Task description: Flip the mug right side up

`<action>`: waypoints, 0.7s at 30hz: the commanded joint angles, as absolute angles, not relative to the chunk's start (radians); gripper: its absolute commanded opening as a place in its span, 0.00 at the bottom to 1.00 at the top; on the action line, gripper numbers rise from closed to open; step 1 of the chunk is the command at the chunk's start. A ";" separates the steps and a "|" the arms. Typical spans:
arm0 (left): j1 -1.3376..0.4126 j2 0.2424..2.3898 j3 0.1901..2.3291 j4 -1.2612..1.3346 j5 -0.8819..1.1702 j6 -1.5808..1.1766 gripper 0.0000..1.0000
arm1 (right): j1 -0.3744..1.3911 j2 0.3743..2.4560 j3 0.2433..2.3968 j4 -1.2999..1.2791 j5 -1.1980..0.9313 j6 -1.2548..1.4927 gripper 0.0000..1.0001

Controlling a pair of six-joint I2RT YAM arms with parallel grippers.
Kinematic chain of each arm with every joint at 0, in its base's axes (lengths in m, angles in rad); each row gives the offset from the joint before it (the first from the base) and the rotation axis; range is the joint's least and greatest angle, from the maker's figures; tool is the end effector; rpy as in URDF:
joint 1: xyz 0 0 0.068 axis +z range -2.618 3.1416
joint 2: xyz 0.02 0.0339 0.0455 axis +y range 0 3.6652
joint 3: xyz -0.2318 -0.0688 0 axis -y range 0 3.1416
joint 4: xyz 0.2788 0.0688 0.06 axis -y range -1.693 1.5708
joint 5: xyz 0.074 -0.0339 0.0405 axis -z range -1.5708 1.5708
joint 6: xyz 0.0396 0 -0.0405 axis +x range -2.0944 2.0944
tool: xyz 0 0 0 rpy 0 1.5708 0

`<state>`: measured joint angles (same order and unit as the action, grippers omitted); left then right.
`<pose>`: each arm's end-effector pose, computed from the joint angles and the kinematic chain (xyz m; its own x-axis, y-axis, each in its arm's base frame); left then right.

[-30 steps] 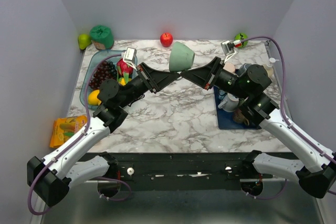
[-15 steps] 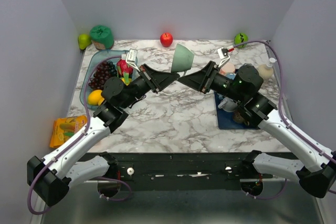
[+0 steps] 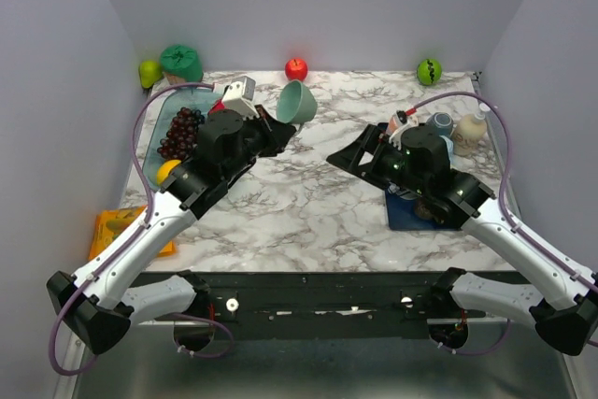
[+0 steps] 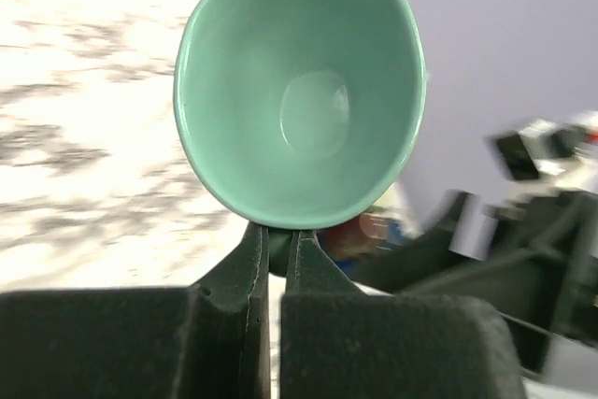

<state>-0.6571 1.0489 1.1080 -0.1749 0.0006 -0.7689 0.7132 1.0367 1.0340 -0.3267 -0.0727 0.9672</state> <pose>0.2312 -0.1784 0.3777 -0.4908 -0.4996 -0.7138 0.3757 0.6178 -0.6907 0.2162 0.1908 0.3356 -0.7189 0.4638 -0.5177 -0.1985 0.5768 0.7924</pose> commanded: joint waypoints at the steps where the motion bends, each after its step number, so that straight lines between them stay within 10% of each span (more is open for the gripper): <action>1: -0.660 1.141 1.160 -0.387 -0.320 -0.484 0.00 | 0.718 1.019 1.065 -0.615 0.174 0.914 1.00; 21: -0.468 1.756 1.310 -0.177 -0.394 -0.276 0.00 | 0.716 0.946 1.048 -0.768 0.348 0.767 1.00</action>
<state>-0.5041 1.7157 1.2678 -0.3065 -0.3855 -0.3172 0.7132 0.9661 1.0477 -0.7357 0.2935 0.8101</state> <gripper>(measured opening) 0.055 0.997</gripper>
